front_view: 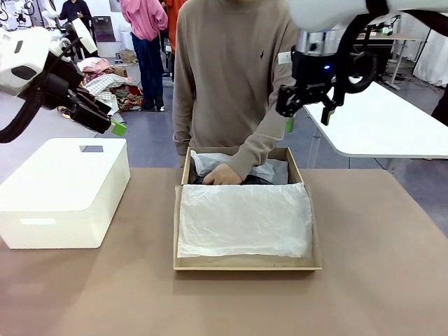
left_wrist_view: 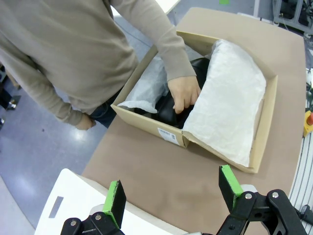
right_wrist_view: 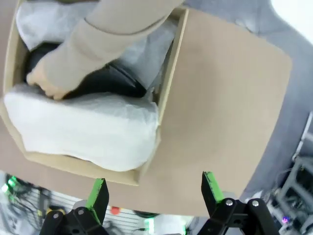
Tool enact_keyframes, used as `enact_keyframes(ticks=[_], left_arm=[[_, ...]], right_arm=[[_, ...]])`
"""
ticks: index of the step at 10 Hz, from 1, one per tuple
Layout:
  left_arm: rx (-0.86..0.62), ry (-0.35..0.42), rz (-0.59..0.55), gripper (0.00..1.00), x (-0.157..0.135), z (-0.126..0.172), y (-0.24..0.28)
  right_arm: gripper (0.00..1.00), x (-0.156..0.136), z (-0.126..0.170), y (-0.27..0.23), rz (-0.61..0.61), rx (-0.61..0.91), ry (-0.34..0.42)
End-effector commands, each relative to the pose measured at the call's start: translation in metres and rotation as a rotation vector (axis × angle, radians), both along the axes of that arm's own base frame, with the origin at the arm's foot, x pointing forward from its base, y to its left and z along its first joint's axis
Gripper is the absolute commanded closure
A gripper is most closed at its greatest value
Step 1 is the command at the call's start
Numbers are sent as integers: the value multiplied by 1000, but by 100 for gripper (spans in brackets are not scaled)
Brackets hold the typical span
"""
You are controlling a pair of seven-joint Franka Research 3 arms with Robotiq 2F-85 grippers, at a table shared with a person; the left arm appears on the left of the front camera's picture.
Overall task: Pack the shoes into the box.
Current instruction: Close the Shoes Box.
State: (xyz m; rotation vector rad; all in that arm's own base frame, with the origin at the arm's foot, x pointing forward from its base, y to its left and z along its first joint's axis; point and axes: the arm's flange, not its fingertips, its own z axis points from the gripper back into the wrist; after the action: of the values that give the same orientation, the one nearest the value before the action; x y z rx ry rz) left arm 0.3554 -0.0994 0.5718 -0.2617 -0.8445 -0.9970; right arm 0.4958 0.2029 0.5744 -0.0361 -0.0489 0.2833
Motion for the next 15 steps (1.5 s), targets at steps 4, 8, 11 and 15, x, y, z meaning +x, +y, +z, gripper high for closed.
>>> enact_keyframes(ticks=[4, 8, 11, 15], left_arm=[[-12, -2, -19, 0, 1, -1, 2], [-12, -2, -19, 0, 1, -1, 2], [-12, -2, -19, 0, 1, -1, 2], [-12, -2, -19, 0, 1, -1, 2]], right_arm=[[0, -4, -9, -78, 539, 129, -128], [0, -2, -16, -98, 660, 138, -150], [0, 3, -9, -93, 670, 104, -155], [0, 3, -11, -94, 679, 109, -152]])
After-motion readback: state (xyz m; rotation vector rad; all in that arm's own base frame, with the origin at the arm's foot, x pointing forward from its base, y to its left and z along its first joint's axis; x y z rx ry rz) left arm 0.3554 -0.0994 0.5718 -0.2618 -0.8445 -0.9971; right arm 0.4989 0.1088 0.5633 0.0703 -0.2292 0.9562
